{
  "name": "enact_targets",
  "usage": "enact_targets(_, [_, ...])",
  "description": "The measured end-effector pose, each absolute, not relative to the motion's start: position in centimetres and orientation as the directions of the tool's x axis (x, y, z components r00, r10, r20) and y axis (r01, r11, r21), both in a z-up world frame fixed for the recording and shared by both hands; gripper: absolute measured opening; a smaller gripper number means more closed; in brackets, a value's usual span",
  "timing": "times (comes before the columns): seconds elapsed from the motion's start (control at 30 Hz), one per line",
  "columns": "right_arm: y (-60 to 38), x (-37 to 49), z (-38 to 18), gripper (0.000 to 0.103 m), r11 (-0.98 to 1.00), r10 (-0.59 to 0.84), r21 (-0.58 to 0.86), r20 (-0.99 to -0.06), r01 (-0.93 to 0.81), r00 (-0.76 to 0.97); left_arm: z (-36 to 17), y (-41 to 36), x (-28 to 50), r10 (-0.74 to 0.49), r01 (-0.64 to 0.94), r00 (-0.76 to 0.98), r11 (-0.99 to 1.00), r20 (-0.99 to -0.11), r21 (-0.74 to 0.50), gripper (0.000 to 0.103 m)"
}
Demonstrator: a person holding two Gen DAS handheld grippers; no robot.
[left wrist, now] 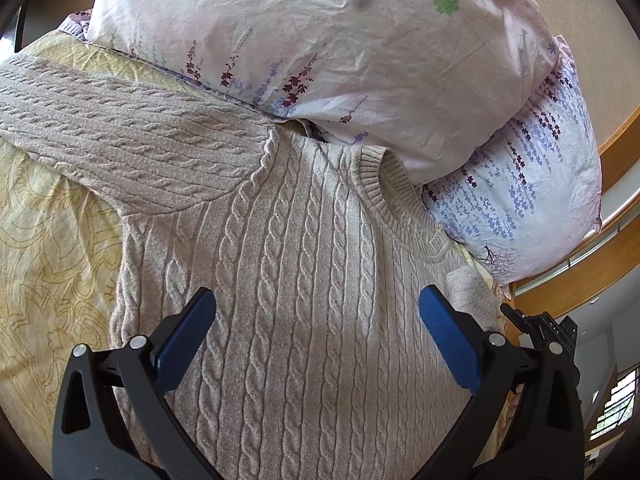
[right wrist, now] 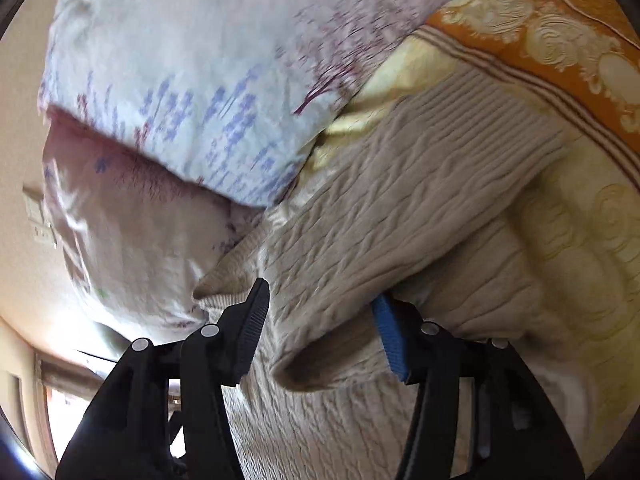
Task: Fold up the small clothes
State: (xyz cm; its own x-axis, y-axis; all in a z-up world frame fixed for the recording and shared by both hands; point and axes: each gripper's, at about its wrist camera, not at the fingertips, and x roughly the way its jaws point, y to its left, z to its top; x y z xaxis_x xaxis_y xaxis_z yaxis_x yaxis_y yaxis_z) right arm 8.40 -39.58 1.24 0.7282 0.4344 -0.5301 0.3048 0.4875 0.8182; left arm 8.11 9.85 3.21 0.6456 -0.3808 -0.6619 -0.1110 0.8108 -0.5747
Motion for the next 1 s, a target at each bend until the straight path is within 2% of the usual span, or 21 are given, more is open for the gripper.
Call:
enact_targets(0.07, [-41.5,8.2,0.3,0.049,0.413,0.392,0.838,-0.517,0.356,0.761,3.3,10.6,8.1,-0.372,-0.130,0.656,0.801,-0.657,-0.584,0.101])
enact_targets(0.17, [-43.0,8.5,-0.6,0.035,0.352,0.346,0.844,-0.520,0.405,0.781,3.4,12.2,8.0,-0.351,-0.167,0.677,0.782,-0.646,-0.600,0.101])
enact_targets(0.23, [-43.4,9.2,-0.9,0.011,0.356,0.340,0.833,-0.537,0.423,0.772,3.5,13.7,8.0,-0.329,-0.200,0.693,0.767,-0.642,-0.610,0.101])
enact_targets(0.33, [-41.5,10.3,-0.1,0.009,0.357,0.380,0.864,-0.482,0.355,0.790,3.6,16.4,7.8,-0.289,-0.262,0.720,0.728,-0.630,-0.633,0.100])
enact_targets(0.43, [-37.7,11.9,1.5,0.009,0.390,0.482,0.888,-0.422,0.243,0.768,3.4,19.5,7.5,-0.243,-0.325,0.741,0.685,-0.626,-0.652,0.095])
enact_targets(0.53, [-32.3,14.2,1.9,0.009,0.424,0.593,0.892,-0.404,0.157,0.697,2.9,22.2,7.1,-0.197,-0.390,0.748,0.643,-0.634,-0.660,0.090])
enact_targets(0.6, [-28.7,15.4,1.4,0.009,0.463,0.648,0.878,-0.427,0.118,0.631,2.6,23.8,6.8,-0.172,-0.429,0.746,0.614,-0.643,-0.662,0.084])
enact_targets(0.8, [-17.3,18.9,1.3,0.009,0.644,0.706,0.761,-0.554,-0.074,0.441,1.9,27.8,6.1,-0.122,-0.491,0.761,0.533,-0.637,-0.689,0.083])
enact_targets(1.0, [-6.3,19.9,2.1,0.009,0.770,0.632,0.537,-0.713,-0.344,0.304,0.8,31.2,5.9,-0.097,-0.520,0.778,0.454,-0.621,-0.723,0.082])
